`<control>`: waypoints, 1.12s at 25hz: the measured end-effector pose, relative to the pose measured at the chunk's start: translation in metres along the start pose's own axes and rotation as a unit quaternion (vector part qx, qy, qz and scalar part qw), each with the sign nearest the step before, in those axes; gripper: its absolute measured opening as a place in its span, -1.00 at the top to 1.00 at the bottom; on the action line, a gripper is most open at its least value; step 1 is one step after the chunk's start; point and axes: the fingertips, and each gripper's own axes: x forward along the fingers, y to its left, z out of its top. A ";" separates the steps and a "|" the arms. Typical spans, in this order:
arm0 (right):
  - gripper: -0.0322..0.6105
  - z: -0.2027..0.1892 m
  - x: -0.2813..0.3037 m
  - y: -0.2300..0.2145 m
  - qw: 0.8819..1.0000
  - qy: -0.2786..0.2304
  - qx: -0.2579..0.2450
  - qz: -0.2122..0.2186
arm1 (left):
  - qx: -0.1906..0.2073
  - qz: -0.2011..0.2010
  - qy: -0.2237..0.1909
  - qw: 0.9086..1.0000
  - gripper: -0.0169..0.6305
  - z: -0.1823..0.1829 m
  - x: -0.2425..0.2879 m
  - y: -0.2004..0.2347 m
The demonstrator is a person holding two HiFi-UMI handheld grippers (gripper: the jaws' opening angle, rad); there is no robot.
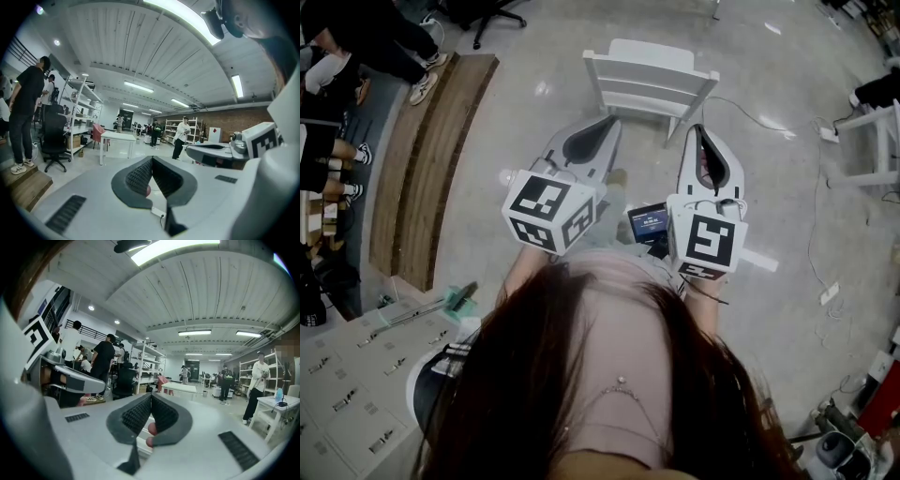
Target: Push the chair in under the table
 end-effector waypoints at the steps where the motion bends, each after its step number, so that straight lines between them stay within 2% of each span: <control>1: 0.84 -0.001 0.004 -0.001 1.000 0.000 -0.002 0.000 | 0.000 0.001 0.001 1.000 0.92 -0.001 0.004 0.003; 16: 0.84 -0.021 0.087 -0.029 0.999 0.028 -0.024 0.009 | 0.010 -0.015 0.031 0.999 0.92 0.004 0.092 0.049; 28: 0.83 -0.038 0.155 -0.036 0.995 0.062 -0.069 0.024 | 0.008 -0.020 0.070 0.997 0.92 -0.002 0.149 0.096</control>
